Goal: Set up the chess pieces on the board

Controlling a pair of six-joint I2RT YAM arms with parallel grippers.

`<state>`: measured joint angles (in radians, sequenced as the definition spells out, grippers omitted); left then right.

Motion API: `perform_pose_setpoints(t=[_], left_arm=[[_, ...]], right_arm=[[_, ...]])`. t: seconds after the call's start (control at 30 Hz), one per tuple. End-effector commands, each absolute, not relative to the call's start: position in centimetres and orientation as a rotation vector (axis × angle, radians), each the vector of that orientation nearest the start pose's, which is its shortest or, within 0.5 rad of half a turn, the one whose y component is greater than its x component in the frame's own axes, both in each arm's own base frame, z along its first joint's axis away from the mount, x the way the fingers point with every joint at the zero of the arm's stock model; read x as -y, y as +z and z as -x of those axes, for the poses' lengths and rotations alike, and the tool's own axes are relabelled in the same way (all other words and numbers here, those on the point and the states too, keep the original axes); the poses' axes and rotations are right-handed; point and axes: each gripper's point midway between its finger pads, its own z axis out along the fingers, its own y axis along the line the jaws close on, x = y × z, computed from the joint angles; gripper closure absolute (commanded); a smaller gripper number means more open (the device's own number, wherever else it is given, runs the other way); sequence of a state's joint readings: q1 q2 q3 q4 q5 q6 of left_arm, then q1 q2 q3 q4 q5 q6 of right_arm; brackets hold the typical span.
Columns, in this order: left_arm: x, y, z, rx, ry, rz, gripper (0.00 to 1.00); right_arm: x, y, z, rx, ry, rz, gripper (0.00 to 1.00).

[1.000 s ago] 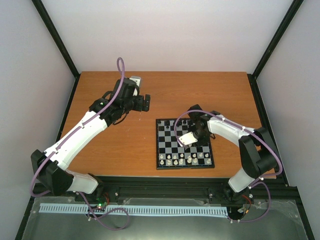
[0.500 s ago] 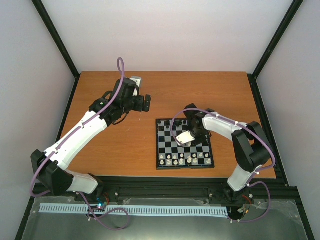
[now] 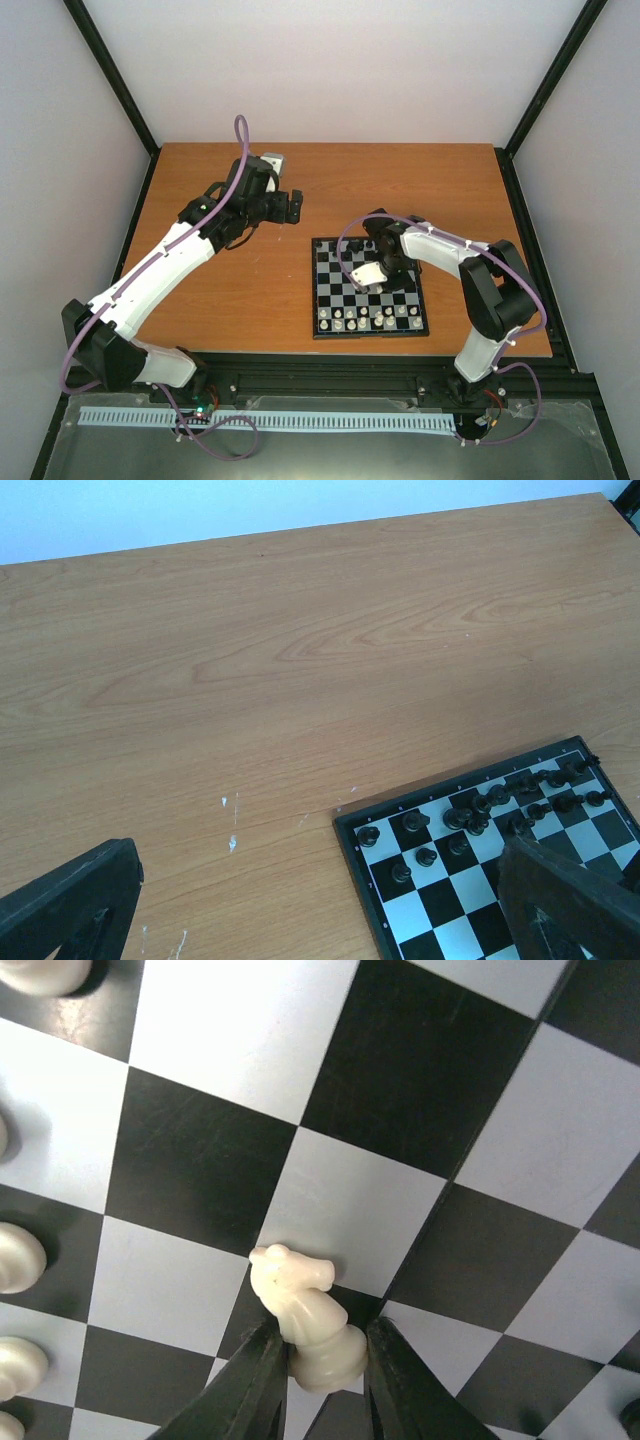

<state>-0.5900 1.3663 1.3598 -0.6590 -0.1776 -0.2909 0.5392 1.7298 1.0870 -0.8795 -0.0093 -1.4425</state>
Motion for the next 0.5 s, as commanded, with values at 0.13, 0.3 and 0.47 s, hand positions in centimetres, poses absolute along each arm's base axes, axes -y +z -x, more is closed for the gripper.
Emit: perform_pose_setpoints(t=[0.13,0.3,0.47], left_arm=[[20.3,28.4,-35.4,-2.215,-0.31,-0.246,0.0],[20.8,27.8,-35.4,-2.233,-0.348,-0.233,0.01],[22.4,25.8,-35.4,-2.289,-0.45,-0.207,0.07]], right_arm=[[-16.2,2.2,-24.6,-2.019,0.203,2.36,0.83],[-17.0,4.0,-25.4,-2.14,0.42,2.072,0.83],[-17.0,5.1,-25.7,-2.195,0.53,1.829,0.84]])
